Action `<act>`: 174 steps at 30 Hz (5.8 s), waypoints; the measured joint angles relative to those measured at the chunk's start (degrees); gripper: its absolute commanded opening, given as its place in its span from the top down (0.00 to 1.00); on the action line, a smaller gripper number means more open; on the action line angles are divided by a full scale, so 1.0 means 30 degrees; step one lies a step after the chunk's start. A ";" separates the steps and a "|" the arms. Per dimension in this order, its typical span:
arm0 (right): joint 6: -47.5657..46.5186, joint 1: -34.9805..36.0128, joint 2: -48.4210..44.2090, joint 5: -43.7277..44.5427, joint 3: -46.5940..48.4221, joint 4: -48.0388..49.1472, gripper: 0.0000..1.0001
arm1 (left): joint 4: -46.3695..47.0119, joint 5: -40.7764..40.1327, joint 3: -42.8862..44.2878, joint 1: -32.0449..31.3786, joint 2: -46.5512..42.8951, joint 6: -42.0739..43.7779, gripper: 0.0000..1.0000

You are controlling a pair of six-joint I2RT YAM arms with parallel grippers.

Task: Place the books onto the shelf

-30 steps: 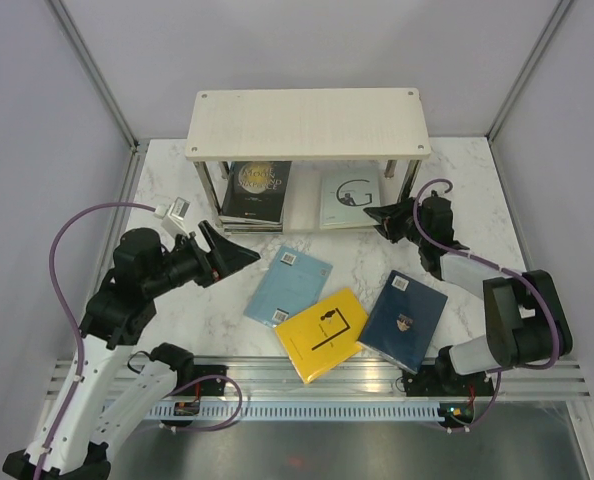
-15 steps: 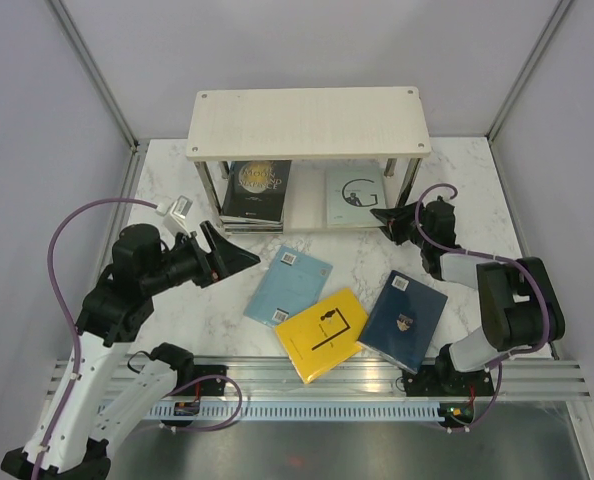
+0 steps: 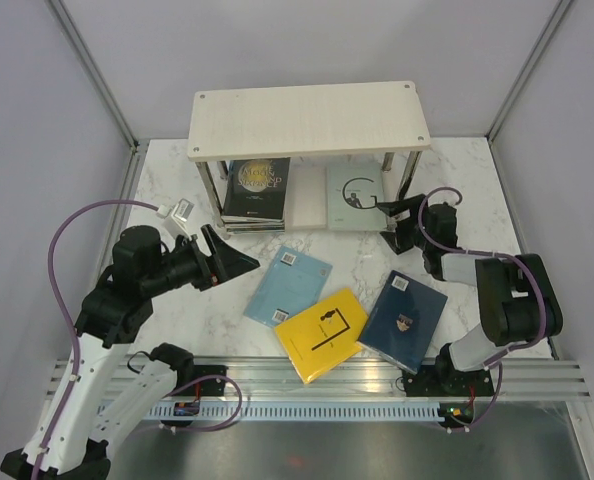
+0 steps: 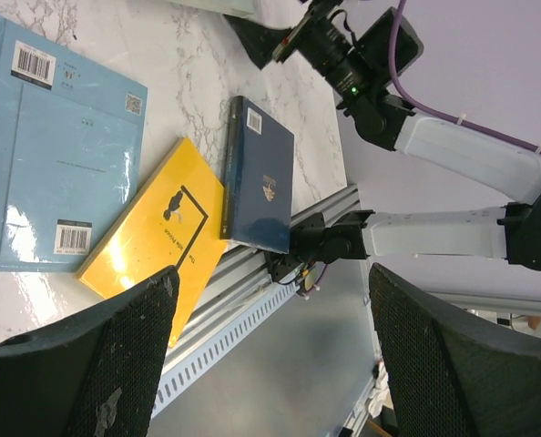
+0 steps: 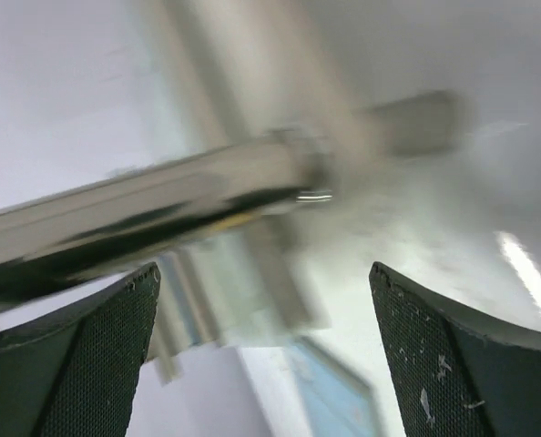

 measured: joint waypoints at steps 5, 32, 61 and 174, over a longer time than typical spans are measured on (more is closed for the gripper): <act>-0.0794 -0.0678 0.0029 0.0240 -0.0816 -0.2885 0.02 | -0.0022 -0.0007 -0.0007 0.0000 0.0022 0.0109 0.14; -0.9624 0.1472 -1.1446 -0.1362 -0.1996 -1.8156 0.02 | 0.4022 0.0634 -1.1817 -0.1661 0.0874 -0.2346 0.15; -1.3835 0.2375 -1.1402 -0.1501 -0.0750 -2.2389 0.02 | 3.9335 -0.8961 -1.6961 -1.3850 2.0859 -1.4899 0.97; -0.4881 0.9996 -0.9347 -0.4459 1.0448 -1.2393 1.00 | -0.2018 -0.3978 0.7737 -0.2871 0.3687 0.2747 0.00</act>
